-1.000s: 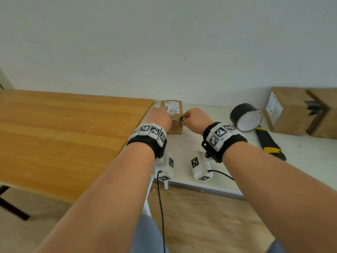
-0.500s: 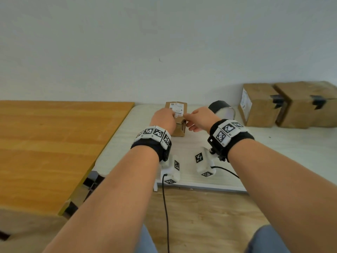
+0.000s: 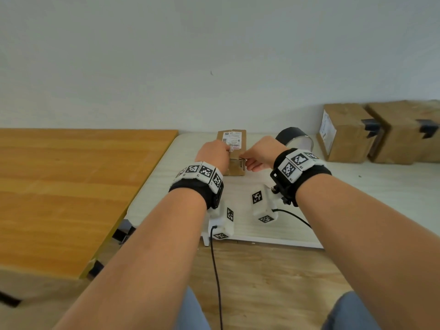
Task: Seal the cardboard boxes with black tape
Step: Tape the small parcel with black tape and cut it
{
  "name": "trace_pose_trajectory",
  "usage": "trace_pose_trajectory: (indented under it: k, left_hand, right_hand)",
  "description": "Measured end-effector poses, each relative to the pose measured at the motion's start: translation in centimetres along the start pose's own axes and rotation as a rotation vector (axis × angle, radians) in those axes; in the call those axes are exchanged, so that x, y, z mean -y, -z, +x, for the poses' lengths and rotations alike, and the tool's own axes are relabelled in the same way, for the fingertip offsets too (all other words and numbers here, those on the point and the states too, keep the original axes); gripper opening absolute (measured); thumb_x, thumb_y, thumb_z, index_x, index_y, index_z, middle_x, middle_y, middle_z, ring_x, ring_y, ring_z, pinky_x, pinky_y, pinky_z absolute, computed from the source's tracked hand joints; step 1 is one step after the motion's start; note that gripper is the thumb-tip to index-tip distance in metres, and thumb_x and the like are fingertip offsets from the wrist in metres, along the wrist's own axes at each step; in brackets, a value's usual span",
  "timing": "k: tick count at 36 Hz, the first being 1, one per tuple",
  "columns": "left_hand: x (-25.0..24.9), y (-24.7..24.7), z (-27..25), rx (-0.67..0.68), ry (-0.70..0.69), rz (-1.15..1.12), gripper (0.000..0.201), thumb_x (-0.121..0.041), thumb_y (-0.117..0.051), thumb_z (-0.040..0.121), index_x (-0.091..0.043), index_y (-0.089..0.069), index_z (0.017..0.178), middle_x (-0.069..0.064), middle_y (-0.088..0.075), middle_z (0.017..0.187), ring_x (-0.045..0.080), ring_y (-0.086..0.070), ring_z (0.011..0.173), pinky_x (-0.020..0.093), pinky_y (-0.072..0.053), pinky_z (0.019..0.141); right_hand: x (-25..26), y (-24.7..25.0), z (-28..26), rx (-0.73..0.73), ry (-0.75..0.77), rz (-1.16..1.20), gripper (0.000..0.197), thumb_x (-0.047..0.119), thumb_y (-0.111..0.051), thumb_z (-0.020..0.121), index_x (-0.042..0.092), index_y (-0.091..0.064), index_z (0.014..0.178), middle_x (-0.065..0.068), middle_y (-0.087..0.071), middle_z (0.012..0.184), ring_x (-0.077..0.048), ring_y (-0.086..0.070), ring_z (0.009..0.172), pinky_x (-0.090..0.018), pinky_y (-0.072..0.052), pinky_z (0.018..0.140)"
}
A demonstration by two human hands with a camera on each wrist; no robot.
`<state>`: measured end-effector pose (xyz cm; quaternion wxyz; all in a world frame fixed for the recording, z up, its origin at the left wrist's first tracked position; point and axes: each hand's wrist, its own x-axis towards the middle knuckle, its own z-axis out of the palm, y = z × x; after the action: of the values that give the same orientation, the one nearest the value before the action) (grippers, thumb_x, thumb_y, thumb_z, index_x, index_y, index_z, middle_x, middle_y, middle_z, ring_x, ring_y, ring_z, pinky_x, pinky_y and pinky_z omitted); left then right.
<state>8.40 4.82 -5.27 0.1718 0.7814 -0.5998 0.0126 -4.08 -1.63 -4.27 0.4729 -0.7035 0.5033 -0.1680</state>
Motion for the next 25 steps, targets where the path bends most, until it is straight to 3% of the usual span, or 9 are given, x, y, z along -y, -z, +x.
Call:
trace_pose_trajectory:
  k: [6,9,12,15,19,22,25]
  left_hand:
    - [-0.2,0.2,-0.2,-0.007,-0.002,-0.013,0.033,-0.007,-0.04,0.095,-0.013,-0.068,0.112,0.009,-0.066,0.113,0.025,-0.062,0.099,0.026,-0.042,0.076]
    - [-0.2,0.2,-0.3,-0.03,-0.002,-0.014,0.028,-0.009,-0.04,0.092,-0.013,-0.067,0.087,0.009,-0.067,0.099,0.024,-0.059,0.085,0.027,-0.041,0.069]
    - [-0.3,0.1,-0.3,-0.064,0.023,0.008,0.028,-0.016,-0.039,0.09,-0.014,-0.054,0.067,0.011,-0.062,0.089,0.021,-0.05,0.072,0.027,-0.034,0.06]
    - [-0.7,0.4,-0.7,-0.057,0.022,-0.014,0.027,-0.018,-0.04,0.092,-0.006,-0.06,0.077,0.013,-0.063,0.091,0.022,-0.053,0.074,0.026,-0.035,0.06]
    - [-0.8,0.5,-1.1,-0.059,-0.043,-0.058,0.027,-0.013,-0.045,0.091,-0.006,-0.069,0.102,0.01,-0.067,0.105,0.026,-0.061,0.097,0.032,-0.047,0.079]
    - [-0.6,0.5,-1.1,-0.021,-0.052,-0.05,0.026,-0.015,-0.048,0.092,-0.012,-0.073,0.098,0.008,-0.069,0.097,0.024,-0.063,0.09,0.031,-0.05,0.077]
    - [-0.5,0.7,-1.1,0.002,-0.054,-0.053,0.026,-0.015,-0.049,0.091,-0.014,-0.074,0.1,0.006,-0.07,0.098,0.023,-0.063,0.089,0.029,-0.049,0.077]
  right_hand:
    - [0.2,0.1,-0.4,0.02,0.031,-0.022,0.02,0.013,-0.064,0.088,-0.007,-0.065,0.09,-0.022,-0.071,0.092,-0.03,-0.072,0.089,-0.041,-0.058,0.084]
    - [-0.1,-0.2,-0.7,-0.065,0.063,-0.043,0.021,0.013,-0.064,0.089,-0.007,-0.068,0.092,-0.022,-0.072,0.089,-0.03,-0.072,0.085,-0.041,-0.058,0.083]
    - [-0.3,-0.5,-0.9,-0.123,0.082,-0.08,0.025,0.016,-0.063,0.09,-0.007,-0.069,0.095,-0.019,-0.073,0.087,-0.028,-0.072,0.084,-0.041,-0.059,0.081]
    - [-0.2,-0.6,-1.0,-0.12,0.072,-0.075,0.024,0.016,-0.062,0.09,-0.007,-0.068,0.096,-0.018,-0.073,0.088,-0.028,-0.073,0.083,-0.041,-0.059,0.082]
    - [-0.2,-0.6,-1.2,-0.11,0.065,-0.019,0.025,0.018,-0.063,0.09,-0.006,-0.067,0.098,-0.014,-0.07,0.085,-0.022,-0.067,0.07,-0.037,-0.058,0.08]
    - [-0.6,-0.8,-1.1,-0.088,0.056,-0.015,0.031,0.03,-0.071,0.084,0.0,-0.068,0.087,-0.01,-0.071,0.08,-0.023,-0.071,0.077,-0.036,-0.06,0.079]
    - [-0.5,-0.9,-1.0,-0.082,0.006,0.028,0.032,0.033,-0.077,0.079,0.002,-0.068,0.081,-0.015,-0.073,0.082,-0.025,-0.073,0.084,-0.037,-0.059,0.08]
